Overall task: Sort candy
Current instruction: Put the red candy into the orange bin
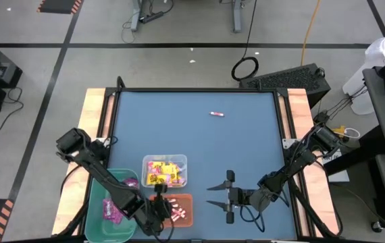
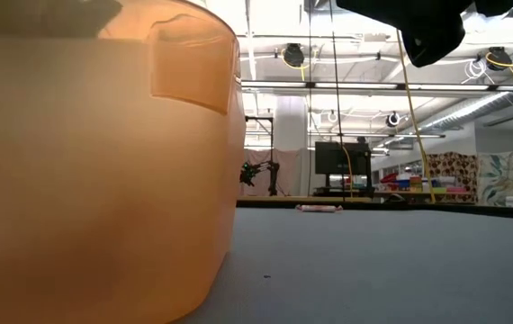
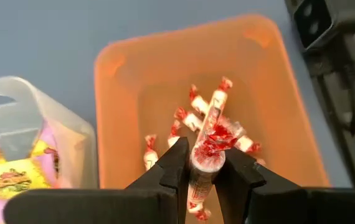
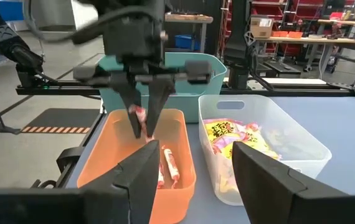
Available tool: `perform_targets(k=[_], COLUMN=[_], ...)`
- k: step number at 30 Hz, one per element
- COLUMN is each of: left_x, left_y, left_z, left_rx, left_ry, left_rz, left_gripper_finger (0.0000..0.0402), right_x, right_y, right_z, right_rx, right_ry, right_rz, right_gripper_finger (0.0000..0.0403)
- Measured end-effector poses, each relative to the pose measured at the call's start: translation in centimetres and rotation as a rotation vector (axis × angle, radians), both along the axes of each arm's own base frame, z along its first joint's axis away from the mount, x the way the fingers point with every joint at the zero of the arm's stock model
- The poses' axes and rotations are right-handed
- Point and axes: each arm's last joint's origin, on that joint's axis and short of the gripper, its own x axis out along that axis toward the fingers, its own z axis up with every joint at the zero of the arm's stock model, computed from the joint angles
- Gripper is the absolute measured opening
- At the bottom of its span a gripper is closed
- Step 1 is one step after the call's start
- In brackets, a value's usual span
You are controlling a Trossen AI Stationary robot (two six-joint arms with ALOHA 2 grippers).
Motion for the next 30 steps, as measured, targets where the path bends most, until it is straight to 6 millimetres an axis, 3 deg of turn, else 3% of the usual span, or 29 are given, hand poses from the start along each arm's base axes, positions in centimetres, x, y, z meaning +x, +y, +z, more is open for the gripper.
perform_targets(k=[8, 20, 30], left_x=[0.7, 0.9, 1.1], left_y=[-0.6, -0.4, -0.2], left_z=[-2.3, -2.6, -2.5], left_rx=[0.006, -0.036, -0.024], left_ry=[0.036, 0.058, 0.055], left_rz=[-0.005, 0.033, 0.035], left_gripper_finger=[0.0068, 0.0071, 0.0164], right_x=[0.0, 0.0, 0.0], right_y=[0.0, 0.0, -0.2], right_z=[0.0, -0.1, -0.1], right_rx=[0.006, 0.008, 0.0], right_ry=[0.001, 0.007, 0.001], right_rz=[-0.001, -0.002, -0.064], right_gripper_finger=[0.0192, 0.0192, 0.0192])
